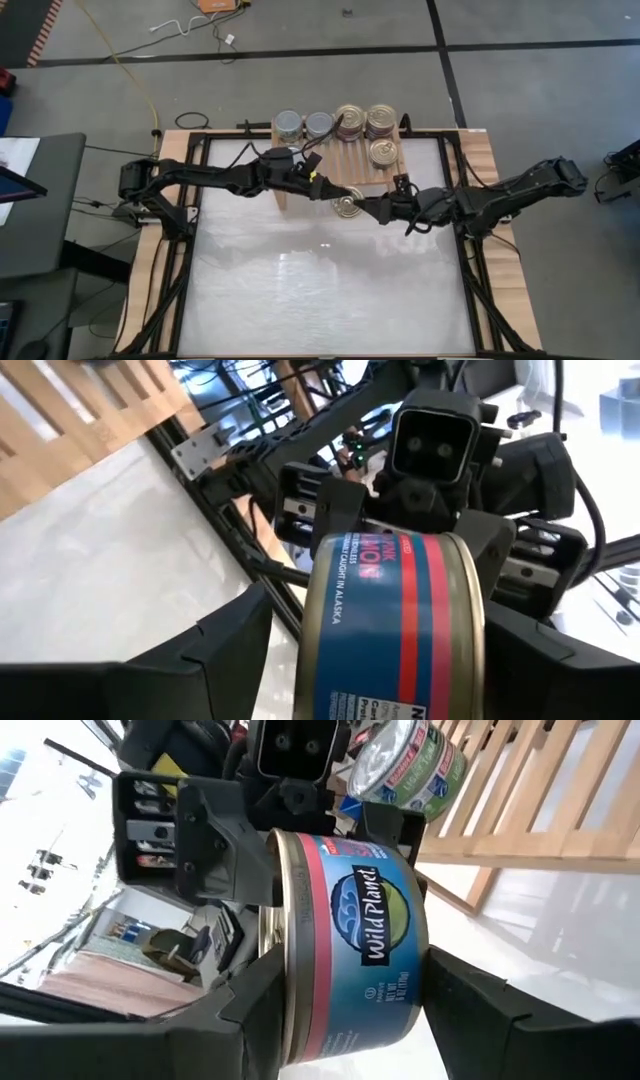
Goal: Stack canned seafood by type on shelf
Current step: Stack the blue tuna can on top of the blue tuna can on the shelf
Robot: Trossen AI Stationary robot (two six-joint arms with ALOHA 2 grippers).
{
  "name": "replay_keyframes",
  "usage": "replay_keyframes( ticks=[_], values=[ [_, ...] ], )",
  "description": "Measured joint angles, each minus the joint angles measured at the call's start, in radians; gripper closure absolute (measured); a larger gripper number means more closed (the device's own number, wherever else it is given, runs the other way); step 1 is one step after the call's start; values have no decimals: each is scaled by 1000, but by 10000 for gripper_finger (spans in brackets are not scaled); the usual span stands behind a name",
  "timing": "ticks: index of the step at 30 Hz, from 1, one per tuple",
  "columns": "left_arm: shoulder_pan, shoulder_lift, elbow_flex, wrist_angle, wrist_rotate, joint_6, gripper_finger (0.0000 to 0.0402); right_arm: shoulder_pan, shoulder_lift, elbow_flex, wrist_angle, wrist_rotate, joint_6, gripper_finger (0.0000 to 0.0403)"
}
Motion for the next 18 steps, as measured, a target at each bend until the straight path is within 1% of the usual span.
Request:
replay_keyframes(
  ticks=[6,12,15,18],
  values=[
    [13,-13,1,0,18,11,130,6,-42,-1,-15,0,-1,179],
    [25,-79,-1,-8,9,96,130,8,-110,-1,-70,0,3,179],
    [32,-136,-1,-40,8,157,130,14,-150,-1,-95,4,-2,179],
    [32,-211,-1,-126,9,275,130,22,-196,0,-143,37,-2,179]
  ],
)
